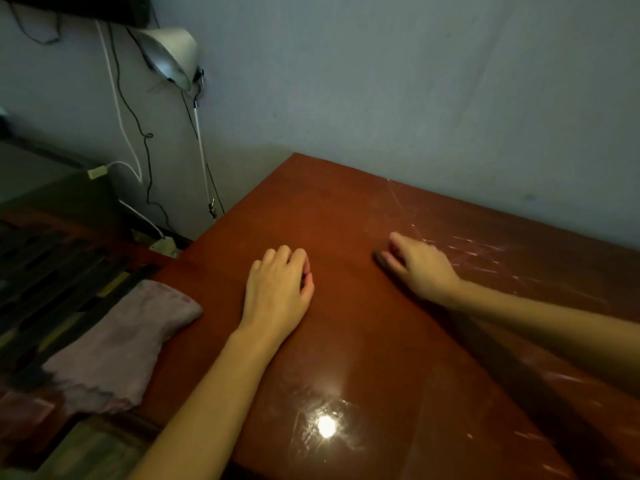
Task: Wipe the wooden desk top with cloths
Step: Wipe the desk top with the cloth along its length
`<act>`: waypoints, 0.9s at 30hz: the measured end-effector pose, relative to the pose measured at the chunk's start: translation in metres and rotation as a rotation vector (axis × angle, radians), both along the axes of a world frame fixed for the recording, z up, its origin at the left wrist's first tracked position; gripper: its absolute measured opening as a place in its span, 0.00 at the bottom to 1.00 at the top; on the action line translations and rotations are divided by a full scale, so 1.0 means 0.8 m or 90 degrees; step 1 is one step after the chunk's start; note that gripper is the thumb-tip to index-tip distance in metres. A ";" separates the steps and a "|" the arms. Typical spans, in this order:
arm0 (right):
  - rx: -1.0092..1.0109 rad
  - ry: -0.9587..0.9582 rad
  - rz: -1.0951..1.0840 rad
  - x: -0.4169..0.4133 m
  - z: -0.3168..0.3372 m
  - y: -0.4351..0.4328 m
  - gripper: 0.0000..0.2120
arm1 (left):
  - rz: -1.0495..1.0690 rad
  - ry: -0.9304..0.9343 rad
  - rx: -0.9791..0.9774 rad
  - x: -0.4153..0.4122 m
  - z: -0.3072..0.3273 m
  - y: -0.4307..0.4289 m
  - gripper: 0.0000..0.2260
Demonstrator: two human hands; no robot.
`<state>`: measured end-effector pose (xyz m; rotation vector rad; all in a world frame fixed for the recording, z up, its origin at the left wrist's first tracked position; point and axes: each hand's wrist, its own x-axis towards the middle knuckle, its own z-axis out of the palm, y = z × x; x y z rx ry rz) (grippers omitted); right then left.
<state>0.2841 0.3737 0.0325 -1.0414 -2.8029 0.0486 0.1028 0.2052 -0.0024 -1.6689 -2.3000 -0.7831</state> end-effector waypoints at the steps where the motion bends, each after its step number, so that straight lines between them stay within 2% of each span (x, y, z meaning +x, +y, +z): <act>1: 0.016 0.013 -0.047 -0.011 -0.002 0.020 0.11 | -0.001 0.000 -0.001 0.000 0.000 0.000 0.02; 4: 0.057 0.058 -0.149 -0.060 -0.011 0.048 0.11 | -0.003 -0.008 -0.006 -0.001 0.000 -0.001 0.02; 6: 0.050 0.084 -0.136 -0.094 -0.016 0.028 0.11 | -0.001 -0.007 -0.002 -0.002 0.000 -0.002 0.02; 11: 0.015 0.099 0.123 -0.074 -0.016 -0.075 0.10 | 0.005 0.008 -0.003 -0.002 0.000 -0.002 0.03; 13: -0.027 0.088 0.163 -0.041 -0.009 -0.086 0.09 | 0.004 0.005 -0.008 -0.002 -0.001 -0.002 0.03; 17: -0.026 0.078 0.028 -0.018 -0.004 -0.022 0.10 | -0.001 -0.010 -0.018 -0.003 -0.001 0.000 0.02; 22: 0.025 0.109 -0.188 -0.067 -0.006 0.069 0.12 | 0.003 -0.016 -0.024 -0.002 0.001 -0.002 0.02; 25: 0.016 0.109 -0.184 -0.106 -0.010 0.060 0.14 | 0.003 -0.010 -0.020 -0.002 0.002 -0.003 0.02; 27: 0.010 0.112 -0.107 -0.111 -0.014 0.034 0.14 | 0.007 -0.010 -0.025 -0.002 0.002 -0.004 0.02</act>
